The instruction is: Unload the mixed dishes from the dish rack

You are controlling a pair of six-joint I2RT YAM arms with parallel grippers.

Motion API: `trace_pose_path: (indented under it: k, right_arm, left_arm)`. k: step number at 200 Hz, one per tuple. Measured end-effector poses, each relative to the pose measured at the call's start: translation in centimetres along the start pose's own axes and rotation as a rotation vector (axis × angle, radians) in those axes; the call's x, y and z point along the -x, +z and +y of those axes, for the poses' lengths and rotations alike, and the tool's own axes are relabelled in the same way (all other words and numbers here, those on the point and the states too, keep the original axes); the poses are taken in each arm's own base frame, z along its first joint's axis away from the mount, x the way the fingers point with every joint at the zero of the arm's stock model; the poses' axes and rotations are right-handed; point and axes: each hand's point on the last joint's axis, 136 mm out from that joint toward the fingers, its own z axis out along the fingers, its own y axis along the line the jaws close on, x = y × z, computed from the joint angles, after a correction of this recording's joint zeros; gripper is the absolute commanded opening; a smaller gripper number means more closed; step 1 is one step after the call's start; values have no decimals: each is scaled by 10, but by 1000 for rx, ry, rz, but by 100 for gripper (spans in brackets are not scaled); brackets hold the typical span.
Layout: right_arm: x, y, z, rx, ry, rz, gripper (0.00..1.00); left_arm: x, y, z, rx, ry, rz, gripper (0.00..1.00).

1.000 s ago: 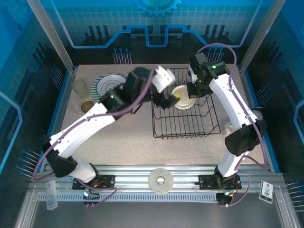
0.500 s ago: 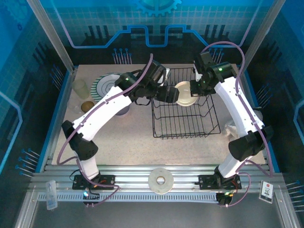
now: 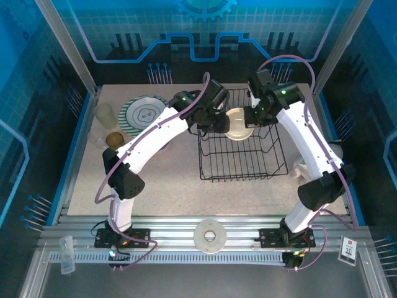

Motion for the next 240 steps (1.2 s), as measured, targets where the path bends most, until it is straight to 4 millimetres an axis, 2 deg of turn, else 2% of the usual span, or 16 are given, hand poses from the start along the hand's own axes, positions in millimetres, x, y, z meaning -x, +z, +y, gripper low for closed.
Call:
trace_pose_path:
  k: [22, 34, 71, 112, 127, 145, 186, 240]
  right_arm:
    - [-1, 0, 4, 6, -9, 0, 0]
    - [-1, 0, 5, 6, -10, 0, 0]
    - [-1, 0, 13, 5, -14, -10, 0]
    - [5, 0, 20, 19, -21, -36, 0]
    - [6, 0, 22, 22, -23, -41, 10]
    - [6, -1, 23, 30, -27, -42, 16]
    - [11, -7, 28, 55, -50, -61, 44]
    - [16, -14, 32, 84, -74, -83, 93]
  left_arm:
    - [-1, 0, -2, -2, -13, -2, 17]
    - [0, 0, -2, 1, -30, -5, 0]
    - [4, 8, 11, -21, -121, -16, 0]
    - [7, -3, 15, -37, -152, -34, 0]
    - [8, -3, 17, -34, -154, -37, 0]
    - [8, -3, 18, -30, -155, -38, 0]
    - [10, -3, 30, 6, -175, -36, 0]
    - [10, -4, 43, 44, -193, -34, 0]
